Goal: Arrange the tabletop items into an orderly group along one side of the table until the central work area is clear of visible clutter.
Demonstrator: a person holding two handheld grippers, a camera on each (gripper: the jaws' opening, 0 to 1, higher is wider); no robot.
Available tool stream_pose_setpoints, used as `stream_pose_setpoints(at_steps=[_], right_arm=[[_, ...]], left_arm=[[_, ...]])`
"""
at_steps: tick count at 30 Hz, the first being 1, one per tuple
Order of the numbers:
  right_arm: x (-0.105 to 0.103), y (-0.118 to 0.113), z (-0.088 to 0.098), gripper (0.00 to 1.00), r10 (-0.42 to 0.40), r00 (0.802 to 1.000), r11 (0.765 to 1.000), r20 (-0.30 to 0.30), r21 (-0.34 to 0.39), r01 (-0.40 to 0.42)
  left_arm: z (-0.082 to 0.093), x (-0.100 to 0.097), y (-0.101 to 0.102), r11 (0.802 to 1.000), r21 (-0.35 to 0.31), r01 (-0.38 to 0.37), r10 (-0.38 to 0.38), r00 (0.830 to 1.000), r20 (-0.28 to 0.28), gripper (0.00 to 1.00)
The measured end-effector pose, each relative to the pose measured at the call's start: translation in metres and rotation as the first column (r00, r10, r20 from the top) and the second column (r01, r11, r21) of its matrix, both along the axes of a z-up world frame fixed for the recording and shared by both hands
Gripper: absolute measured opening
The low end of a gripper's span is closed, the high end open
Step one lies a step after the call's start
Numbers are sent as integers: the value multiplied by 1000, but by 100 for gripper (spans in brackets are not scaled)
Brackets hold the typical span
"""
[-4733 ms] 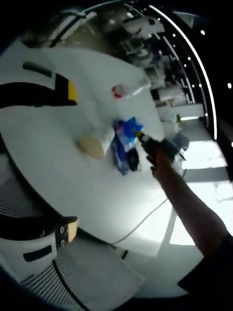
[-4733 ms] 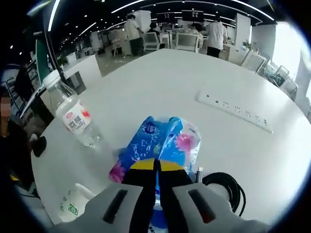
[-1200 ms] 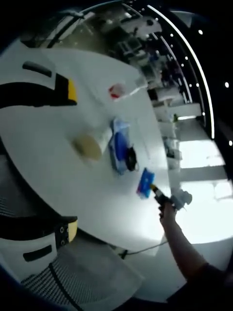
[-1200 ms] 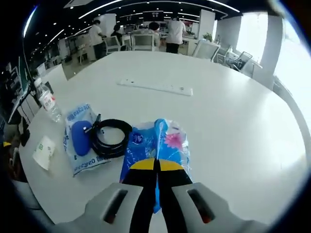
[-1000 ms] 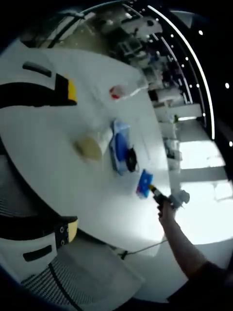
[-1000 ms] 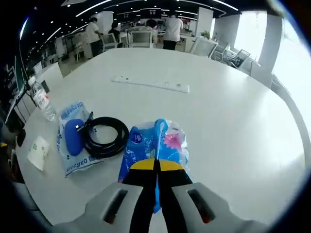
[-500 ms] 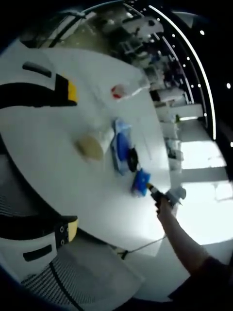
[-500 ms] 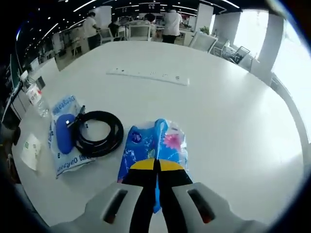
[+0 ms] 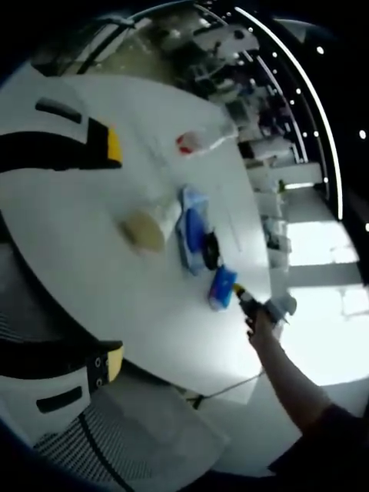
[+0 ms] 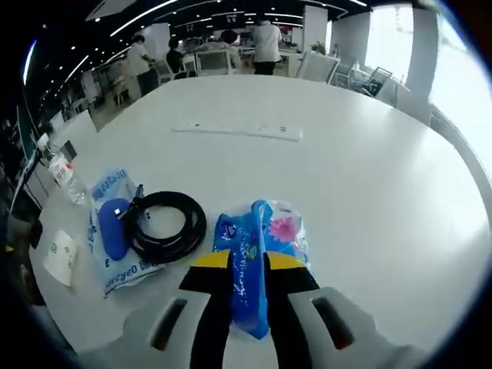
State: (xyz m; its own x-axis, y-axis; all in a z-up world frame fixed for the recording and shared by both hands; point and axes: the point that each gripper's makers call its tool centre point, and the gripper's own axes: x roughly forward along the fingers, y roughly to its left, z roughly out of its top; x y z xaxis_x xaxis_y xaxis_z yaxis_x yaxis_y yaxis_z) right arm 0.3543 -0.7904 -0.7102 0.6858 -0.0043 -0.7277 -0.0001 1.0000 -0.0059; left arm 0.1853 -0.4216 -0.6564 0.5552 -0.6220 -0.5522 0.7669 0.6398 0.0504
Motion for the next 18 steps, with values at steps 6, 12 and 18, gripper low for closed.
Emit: stream_pose_setpoints(at_steps=[6, 12, 18], right_arm=[[3, 12, 7, 25, 32, 999, 999, 33, 5, -32], [8, 26, 9, 28, 63, 997, 998, 49, 24, -64], [13, 53, 10, 33, 167, 983, 985, 81, 36, -170]], left_arm=[[0, -2, -1, 1000, 2, 7, -7, 1000, 0, 88], [0, -2, -1, 1000, 2, 10, -10, 1000, 0, 88], [0, -3, -2, 1000, 3, 14, -14, 1000, -2, 88]])
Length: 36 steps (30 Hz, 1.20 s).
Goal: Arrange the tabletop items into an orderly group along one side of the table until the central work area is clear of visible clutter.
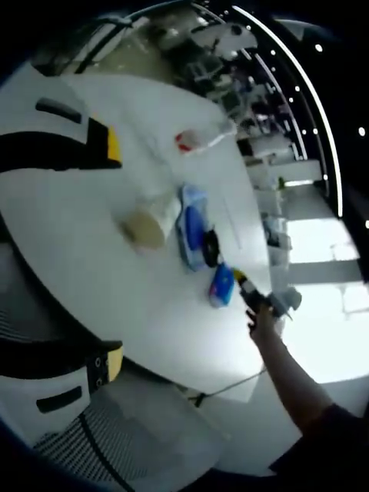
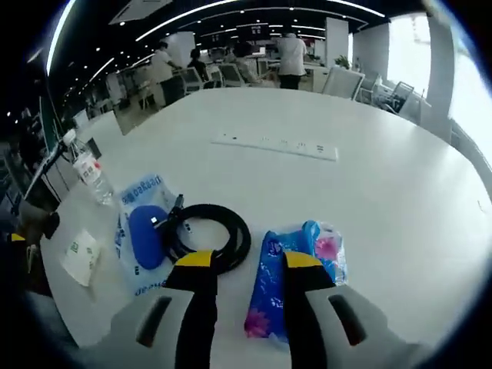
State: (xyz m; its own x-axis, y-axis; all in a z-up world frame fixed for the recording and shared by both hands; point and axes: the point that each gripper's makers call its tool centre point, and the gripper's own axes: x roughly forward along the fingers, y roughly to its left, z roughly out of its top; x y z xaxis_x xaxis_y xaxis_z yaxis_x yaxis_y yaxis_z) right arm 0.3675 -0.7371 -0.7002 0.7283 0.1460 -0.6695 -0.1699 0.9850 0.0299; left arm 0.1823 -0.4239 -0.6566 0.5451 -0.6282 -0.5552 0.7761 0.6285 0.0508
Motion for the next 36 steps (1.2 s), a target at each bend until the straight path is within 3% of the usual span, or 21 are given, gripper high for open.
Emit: stream_pose_setpoints(at_steps=[10, 18, 30, 36], right_arm=[[3, 38, -3, 36, 191, 982, 981, 13, -41, -190], [7, 58, -8, 37, 279, 960, 958, 6, -64, -278], [17, 73, -26, 37, 440, 897, 884, -51, -150, -442], [20, 75, -37, 37, 469, 879, 863, -87, -168, -477]], left_arm=[[-1, 1, 1, 1000, 1, -6, 6, 1000, -3, 88], [-1, 0, 1, 1000, 6, -3, 3, 1000, -4, 88], [-4, 1, 3, 1000, 12, -14, 14, 1000, -14, 87], [-4, 1, 3, 1000, 16, -17, 18, 1000, -16, 87]])
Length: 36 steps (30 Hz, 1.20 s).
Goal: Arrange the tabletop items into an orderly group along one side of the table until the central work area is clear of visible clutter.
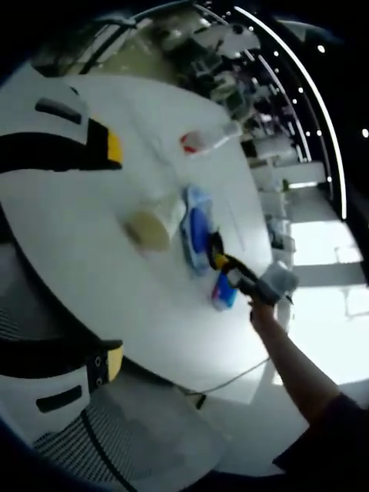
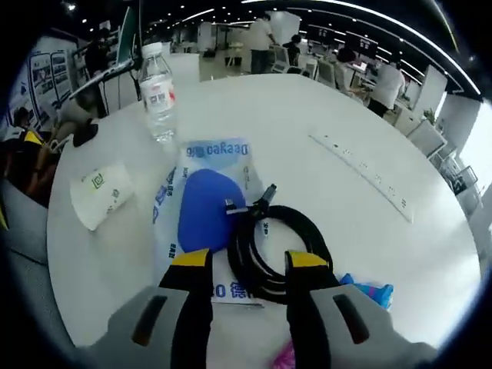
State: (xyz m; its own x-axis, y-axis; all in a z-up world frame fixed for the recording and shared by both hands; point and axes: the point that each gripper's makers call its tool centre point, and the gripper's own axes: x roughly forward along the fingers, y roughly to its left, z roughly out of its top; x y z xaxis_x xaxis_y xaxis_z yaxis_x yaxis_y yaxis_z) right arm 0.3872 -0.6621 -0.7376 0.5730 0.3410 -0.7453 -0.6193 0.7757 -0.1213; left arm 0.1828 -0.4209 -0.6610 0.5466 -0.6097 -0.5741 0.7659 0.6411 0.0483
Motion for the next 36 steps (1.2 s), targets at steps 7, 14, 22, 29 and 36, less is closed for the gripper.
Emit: stream_pose_setpoints(at_steps=[7, 14, 22, 29, 36], right_arm=[[3, 5, -9, 34, 33, 999, 999, -14, -27, -33], [3, 8, -16, 28, 74, 997, 995, -31, -69, -76], [7, 13, -21, 22, 109, 993, 990, -38, -89, -112], [7, 12, -26, 16, 121, 989, 988, -82, -82, -128], [-2, 17, -31, 11, 175, 981, 980, -84, -82, -182]], left_arm=[[-2, -1, 1, 1000, 9, -1, 1, 1000, -8, 86], [-3, -2, 1, 1000, 15, 3, -3, 1000, -9, 86], [-4, -3, 2, 1000, 18, 3, -3, 1000, -15, 86], [-5, -2, 2, 1000, 20, 0, 0, 1000, -19, 86], [-6, -3, 2, 1000, 27, 8, -8, 1000, -23, 85]])
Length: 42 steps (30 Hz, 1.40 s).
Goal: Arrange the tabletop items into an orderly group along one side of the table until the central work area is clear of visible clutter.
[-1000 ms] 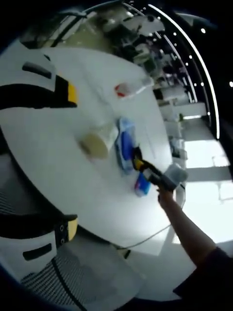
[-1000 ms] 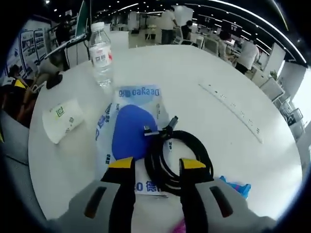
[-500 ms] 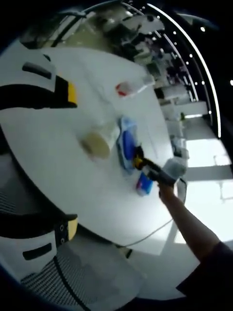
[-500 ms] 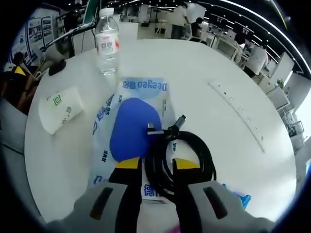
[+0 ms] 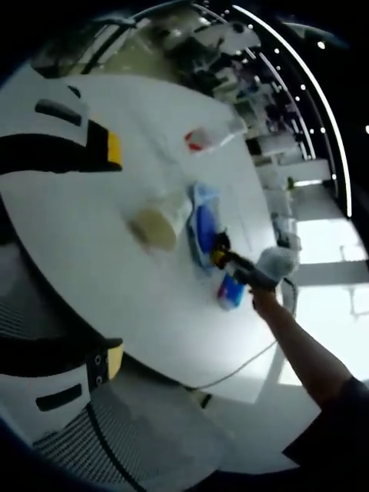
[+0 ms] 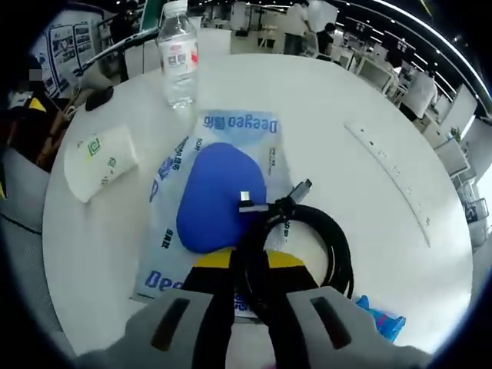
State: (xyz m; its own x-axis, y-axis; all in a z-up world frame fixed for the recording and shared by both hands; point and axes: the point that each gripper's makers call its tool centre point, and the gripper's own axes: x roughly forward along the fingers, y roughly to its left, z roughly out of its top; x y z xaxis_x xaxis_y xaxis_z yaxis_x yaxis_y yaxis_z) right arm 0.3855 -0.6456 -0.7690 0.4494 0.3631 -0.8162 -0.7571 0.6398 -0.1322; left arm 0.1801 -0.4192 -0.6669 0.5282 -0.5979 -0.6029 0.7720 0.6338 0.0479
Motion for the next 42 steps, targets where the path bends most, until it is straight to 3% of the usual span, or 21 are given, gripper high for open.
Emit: stream_pose_setpoints(at_steps=[8, 16, 25, 42], right_arm=[[-1, 2, 1, 5, -12, 999, 1000, 45, -13, 12], [-4, 4, 6, 4, 32, 992, 994, 123, -105, -19], [-5, 1, 14, 3, 65, 984, 987, 167, -155, -39], [-4, -5, 46, 3, 15, 972, 995, 235, -102, 9]], left_arm=[[0, -1, -1, 1000, 3, 8, -8, 1000, 2, 85], [2, 1, 0, 1000, -1, 2, -2, 1000, 12, 85], [3, 1, -1, 1000, -5, 4, -4, 1000, 17, 85], [7, 1, -2, 1000, -26, 4, -4, 1000, 27, 84]])
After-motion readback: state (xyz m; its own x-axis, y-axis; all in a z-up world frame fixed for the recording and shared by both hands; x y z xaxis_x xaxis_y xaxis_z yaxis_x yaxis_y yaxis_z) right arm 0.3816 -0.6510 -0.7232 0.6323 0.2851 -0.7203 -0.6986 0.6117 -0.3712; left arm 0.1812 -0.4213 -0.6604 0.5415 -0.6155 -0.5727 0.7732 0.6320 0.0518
